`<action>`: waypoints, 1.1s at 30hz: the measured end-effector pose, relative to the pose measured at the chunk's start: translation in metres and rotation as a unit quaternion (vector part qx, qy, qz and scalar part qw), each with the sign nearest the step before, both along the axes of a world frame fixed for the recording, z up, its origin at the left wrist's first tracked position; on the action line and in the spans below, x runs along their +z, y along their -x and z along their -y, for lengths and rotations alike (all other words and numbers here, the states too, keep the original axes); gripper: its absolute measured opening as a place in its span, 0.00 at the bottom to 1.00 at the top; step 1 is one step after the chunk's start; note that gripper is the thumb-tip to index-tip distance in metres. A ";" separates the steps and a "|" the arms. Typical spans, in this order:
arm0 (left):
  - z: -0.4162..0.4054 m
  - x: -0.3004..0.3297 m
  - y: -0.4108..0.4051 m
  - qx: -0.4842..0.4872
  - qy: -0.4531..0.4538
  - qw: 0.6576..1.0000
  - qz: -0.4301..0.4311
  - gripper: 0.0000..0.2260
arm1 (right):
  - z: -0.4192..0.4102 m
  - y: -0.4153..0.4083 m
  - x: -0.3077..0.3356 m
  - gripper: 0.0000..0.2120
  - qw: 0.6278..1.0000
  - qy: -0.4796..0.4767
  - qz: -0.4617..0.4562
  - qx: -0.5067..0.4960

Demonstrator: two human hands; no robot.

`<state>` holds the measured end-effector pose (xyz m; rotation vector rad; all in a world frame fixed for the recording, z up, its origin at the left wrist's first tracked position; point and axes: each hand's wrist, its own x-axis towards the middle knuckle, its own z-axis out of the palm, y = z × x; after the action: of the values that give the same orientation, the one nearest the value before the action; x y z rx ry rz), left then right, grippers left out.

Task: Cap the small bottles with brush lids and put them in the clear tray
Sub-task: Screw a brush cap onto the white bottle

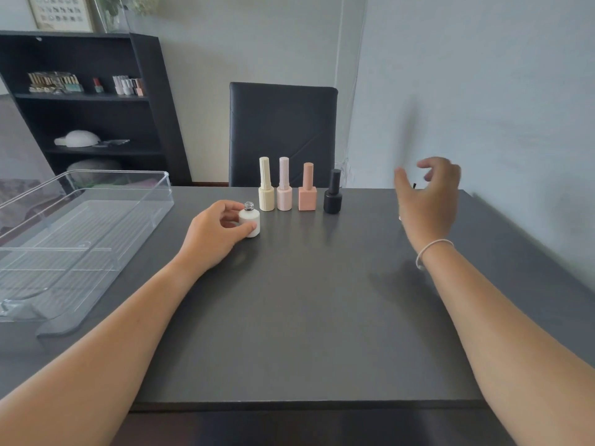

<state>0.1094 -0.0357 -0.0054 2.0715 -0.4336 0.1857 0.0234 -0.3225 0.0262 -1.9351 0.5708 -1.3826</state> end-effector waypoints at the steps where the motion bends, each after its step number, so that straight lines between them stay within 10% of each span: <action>1: 0.000 0.000 0.001 -0.003 -0.005 1.000 0.007 0.12 | 0.007 0.003 -0.002 0.20 0.999 -0.024 -0.016 -0.023; 6: 0.000 0.001 0.007 0.000 -0.009 0.999 0.033 0.15 | 0.025 0.005 -0.017 0.34 0.979 -0.127 -0.159 -0.007; 10: 0.001 0.003 0.013 0.012 0.001 0.999 0.047 0.15 | 0.029 0.001 -0.023 0.21 0.966 -0.135 -0.220 0.014; 19: 0.013 0.007 0.031 -0.033 0.065 0.996 0.059 0.12 | -0.020 -0.001 -0.012 0.08 0.965 -0.061 -0.168 0.194; 25: 0.014 0.005 0.034 -0.051 0.050 0.989 0.126 0.13 | -0.084 0.005 -0.004 0.11 0.883 0.011 -0.177 0.435; 33: 0.012 0.002 0.033 -0.065 0.026 0.984 0.167 0.14 | -0.082 0.011 0.000 0.03 0.885 0.016 -0.138 0.444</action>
<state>0.0760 -0.0479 -0.0034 1.9568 -0.7570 0.4646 0.0121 -0.2405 0.0265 -2.0224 -0.2364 -0.5312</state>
